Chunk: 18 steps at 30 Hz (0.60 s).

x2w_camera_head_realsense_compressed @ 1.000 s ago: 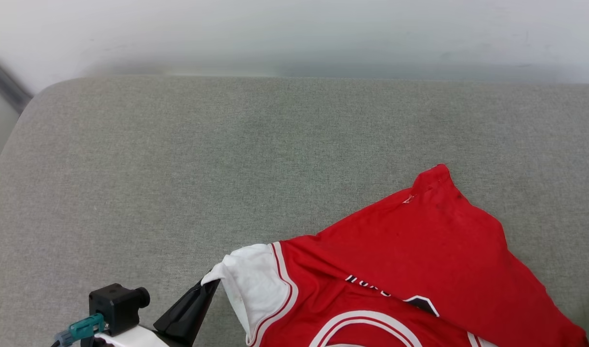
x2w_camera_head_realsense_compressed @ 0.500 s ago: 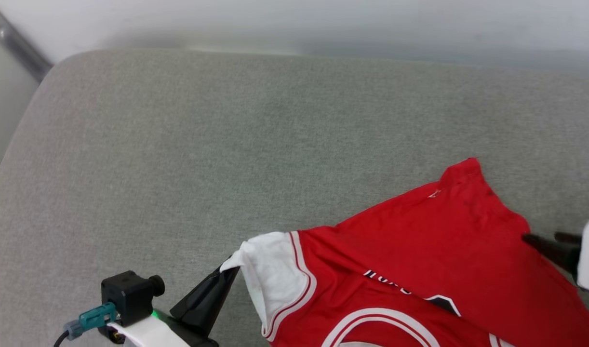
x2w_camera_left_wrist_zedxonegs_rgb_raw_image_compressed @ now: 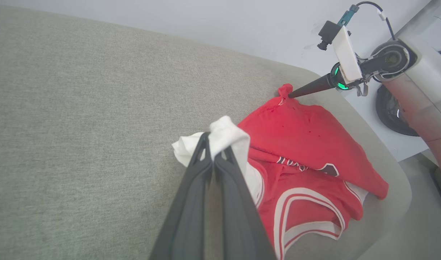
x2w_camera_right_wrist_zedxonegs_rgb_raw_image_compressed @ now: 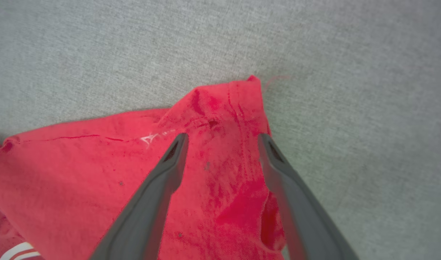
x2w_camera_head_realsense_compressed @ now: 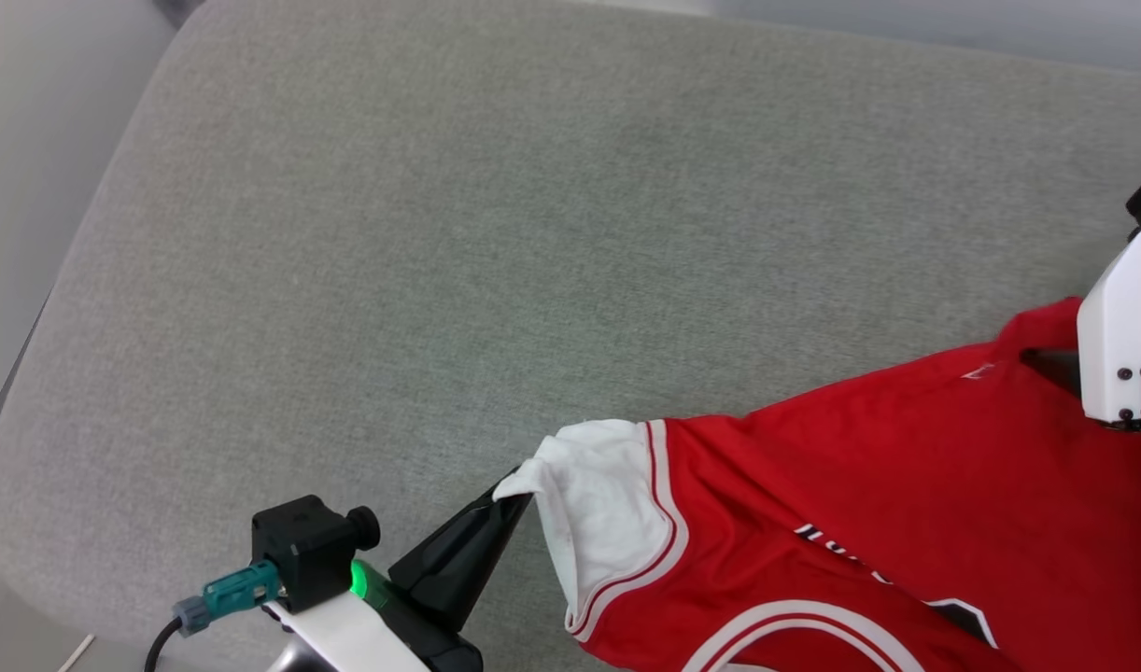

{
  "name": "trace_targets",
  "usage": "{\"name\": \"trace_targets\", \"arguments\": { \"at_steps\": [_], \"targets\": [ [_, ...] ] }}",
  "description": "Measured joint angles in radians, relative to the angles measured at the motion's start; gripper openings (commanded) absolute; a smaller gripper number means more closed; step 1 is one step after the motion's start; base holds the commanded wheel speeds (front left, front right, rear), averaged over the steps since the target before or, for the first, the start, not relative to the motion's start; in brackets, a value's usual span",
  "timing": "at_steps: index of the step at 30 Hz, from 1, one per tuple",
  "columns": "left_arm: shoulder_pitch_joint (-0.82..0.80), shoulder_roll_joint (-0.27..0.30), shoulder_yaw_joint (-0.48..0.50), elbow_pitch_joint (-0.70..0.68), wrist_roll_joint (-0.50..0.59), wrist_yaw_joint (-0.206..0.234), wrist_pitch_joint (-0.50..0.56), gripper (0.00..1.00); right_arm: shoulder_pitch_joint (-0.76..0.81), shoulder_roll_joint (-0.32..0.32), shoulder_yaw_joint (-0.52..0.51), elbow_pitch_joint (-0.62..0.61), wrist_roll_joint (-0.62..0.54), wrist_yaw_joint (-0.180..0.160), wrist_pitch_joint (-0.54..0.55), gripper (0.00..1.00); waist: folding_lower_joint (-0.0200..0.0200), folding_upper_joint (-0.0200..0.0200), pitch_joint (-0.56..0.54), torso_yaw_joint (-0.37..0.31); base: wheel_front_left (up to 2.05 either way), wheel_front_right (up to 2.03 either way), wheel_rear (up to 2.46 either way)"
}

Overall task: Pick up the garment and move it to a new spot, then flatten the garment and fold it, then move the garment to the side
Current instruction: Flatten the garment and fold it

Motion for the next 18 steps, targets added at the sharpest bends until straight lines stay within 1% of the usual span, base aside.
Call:
{"name": "trace_targets", "arguments": {
  "at_steps": [3, 7, 11, 12, 13, 14, 15, 18],
  "targets": [
    [-0.014, -0.011, -0.011, 0.004, 0.004, -0.008, 0.0, 0.0, -0.017, -0.013, 0.006, 0.059, -0.019, 0.0, -0.018, 1.0, 0.0, 0.0, 0.025, 0.026, 0.0, 0.0, 0.0],
    [-0.029, -0.031, -0.02, 0.014, 0.007, -0.017, 0.001, 0.0, -0.04, -0.037, 0.021, 0.099, -0.035, 0.0, -0.036, 1.0, -0.0001, 0.0, 0.055, 0.055, 0.0, 0.0, 0.0],
    [-0.042, -0.045, -0.031, 0.031, 0.011, -0.028, 0.0, 0.0, -0.045, -0.054, 0.03, 0.125, -0.04, 0.0, -0.03, 1.0, -0.0002, 0.0, 0.077, 0.079, 0.0, 0.0, 0.0],
    [-0.044, -0.049, -0.034, 0.036, 0.011, -0.028, 0.0, 0.0, -0.045, -0.06, 0.035, 0.128, -0.04, 0.0, -0.027, 0.56, -0.0003, 0.0, 0.08, 0.084, 0.0, 0.0, 0.0],
    [-0.046, -0.052, -0.034, 0.04, 0.011, -0.029, 0.0, 0.0, -0.045, -0.065, 0.039, 0.131, -0.04, 0.0, -0.027, 0.25, -0.0004, 0.0, 0.081, 0.087, 0.0, 0.0, 0.0],
    [-0.05, -0.053, -0.034, 0.045, 0.011, -0.03, 0.0, 0.0, -0.045, -0.069, 0.046, 0.131, -0.039, 0.0, -0.031, 0.25, -0.0003, 0.0, 0.082, 0.089, 0.0, 0.0, 0.0],
    [-0.051, -0.054, -0.034, 0.049, 0.01, -0.033, -0.002, 0.0, -0.045, -0.073, 0.053, 0.133, -0.04, 0.0, -0.041, 0.0, -0.0003, 0.0, 0.08, 0.09, 0.0, 0.0, 0.0],
    [-0.053, -0.055, -0.034, 0.059, 0.009, -0.036, -0.005, 0.0, -0.046, -0.072, 0.054, 0.155, -0.036, 0.0, -0.083, 0.0, -0.0003, 0.0, 0.07, 0.088, 0.0, 0.0, 0.0]
  ]
}}
